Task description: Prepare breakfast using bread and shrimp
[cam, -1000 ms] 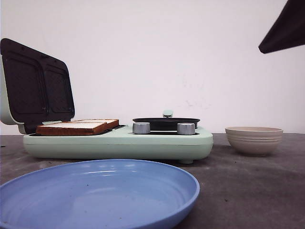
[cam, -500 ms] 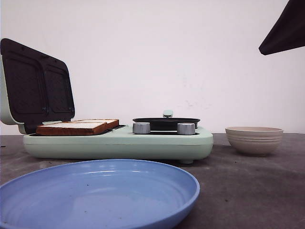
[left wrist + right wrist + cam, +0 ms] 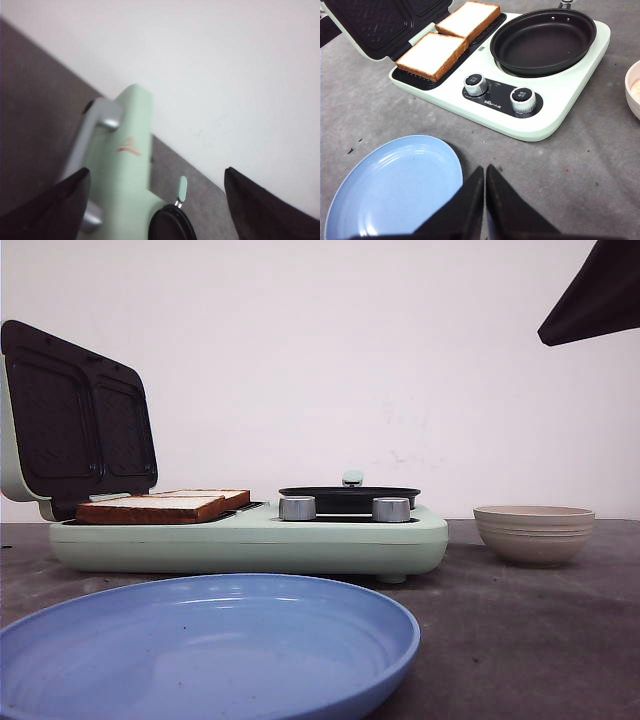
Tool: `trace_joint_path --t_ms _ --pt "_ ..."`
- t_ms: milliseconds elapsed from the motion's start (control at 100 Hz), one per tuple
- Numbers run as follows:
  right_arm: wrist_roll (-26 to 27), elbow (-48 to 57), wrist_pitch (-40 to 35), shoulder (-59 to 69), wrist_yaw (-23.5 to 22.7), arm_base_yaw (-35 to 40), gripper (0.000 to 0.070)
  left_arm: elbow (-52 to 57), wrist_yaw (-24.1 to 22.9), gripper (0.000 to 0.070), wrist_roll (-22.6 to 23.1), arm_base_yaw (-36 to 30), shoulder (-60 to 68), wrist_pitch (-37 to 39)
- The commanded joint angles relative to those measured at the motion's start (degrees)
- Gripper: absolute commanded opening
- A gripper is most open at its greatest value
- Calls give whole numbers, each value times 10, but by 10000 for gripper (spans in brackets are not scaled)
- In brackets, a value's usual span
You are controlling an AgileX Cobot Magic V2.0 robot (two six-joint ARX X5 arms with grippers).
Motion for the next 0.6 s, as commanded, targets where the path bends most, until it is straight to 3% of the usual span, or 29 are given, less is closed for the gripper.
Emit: trace_joint_path --t_ms 0,100,460,590 --pt "3 1 7 3 -2 5 0 10 4 472 -6 4 22 15" --pt "1 1 8 3 -2 5 0 10 5 472 21 4 48 31" --pt "-7 1 13 3 -1 5 0 10 17 472 23 4 129 73" --pt "-8 1 13 4 2 5 0 10 44 472 22 2 153 89"
